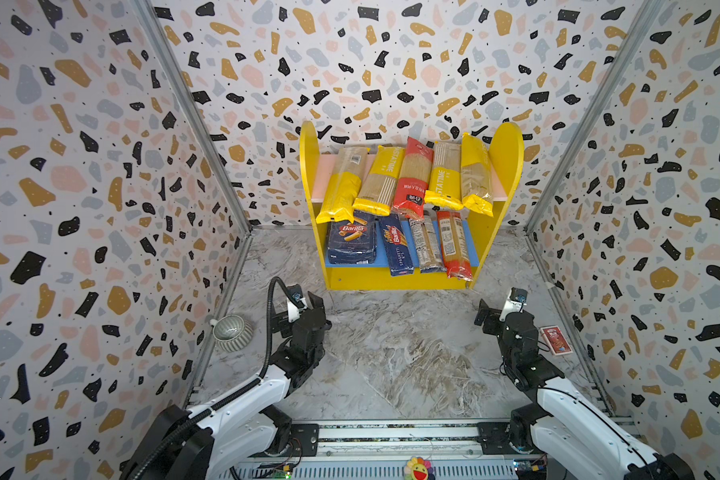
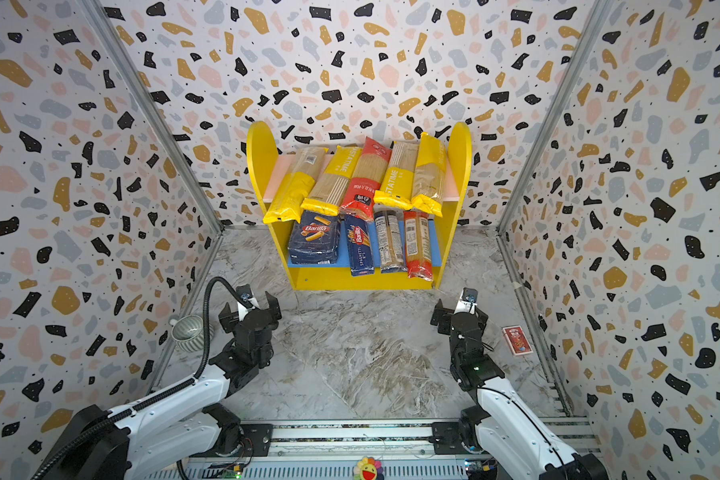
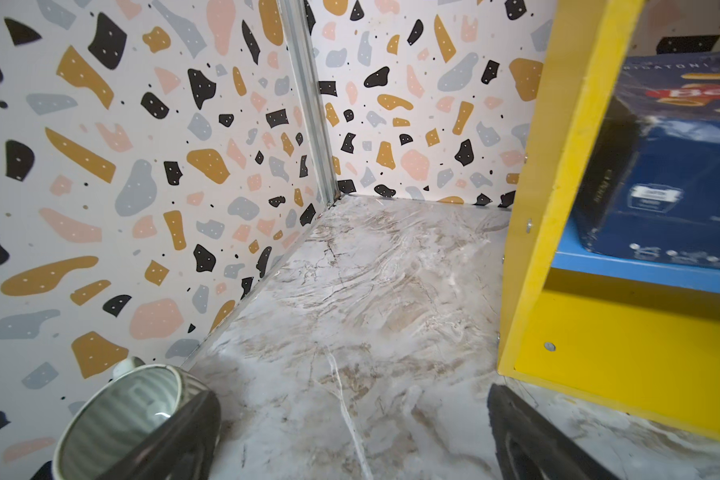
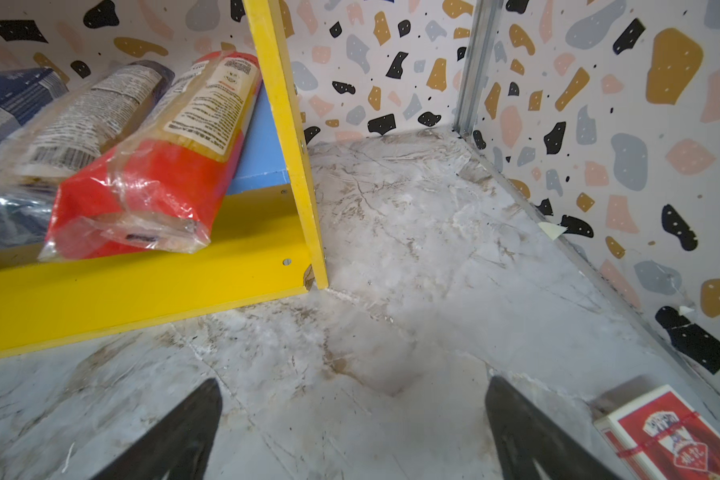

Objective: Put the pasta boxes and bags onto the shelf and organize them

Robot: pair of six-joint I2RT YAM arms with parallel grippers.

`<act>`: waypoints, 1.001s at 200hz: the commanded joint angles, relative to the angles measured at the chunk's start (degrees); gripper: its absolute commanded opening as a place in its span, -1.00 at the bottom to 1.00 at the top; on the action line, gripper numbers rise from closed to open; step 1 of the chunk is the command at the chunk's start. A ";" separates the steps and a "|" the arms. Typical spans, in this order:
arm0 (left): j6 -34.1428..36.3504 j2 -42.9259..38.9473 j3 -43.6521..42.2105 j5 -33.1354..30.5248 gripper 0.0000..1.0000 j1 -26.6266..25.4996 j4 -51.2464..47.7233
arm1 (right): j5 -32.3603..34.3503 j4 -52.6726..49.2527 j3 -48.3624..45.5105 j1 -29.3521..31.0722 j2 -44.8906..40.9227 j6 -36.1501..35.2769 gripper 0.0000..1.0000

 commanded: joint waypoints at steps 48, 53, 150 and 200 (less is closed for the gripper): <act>4.24 8.48 -6.13 5.25 0.99 11.51 25.51 | -3.28 15.35 0.27 -5.09 11.27 -5.82 0.98; 4.67 9.46 -6.77 5.02 0.99 11.58 27.62 | -3.01 17.36 -0.79 -5.52 11.02 -5.86 0.98; 9.79 23.30 -8.71 11.51 0.99 12.42 45.71 | -7.91 47.72 -10.91 -13.99 20.90 -8.60 0.98; 8.93 27.24 -8.48 17.11 0.99 15.11 48.77 | -13.08 64.07 -10.31 -14.32 35.15 -12.49 0.98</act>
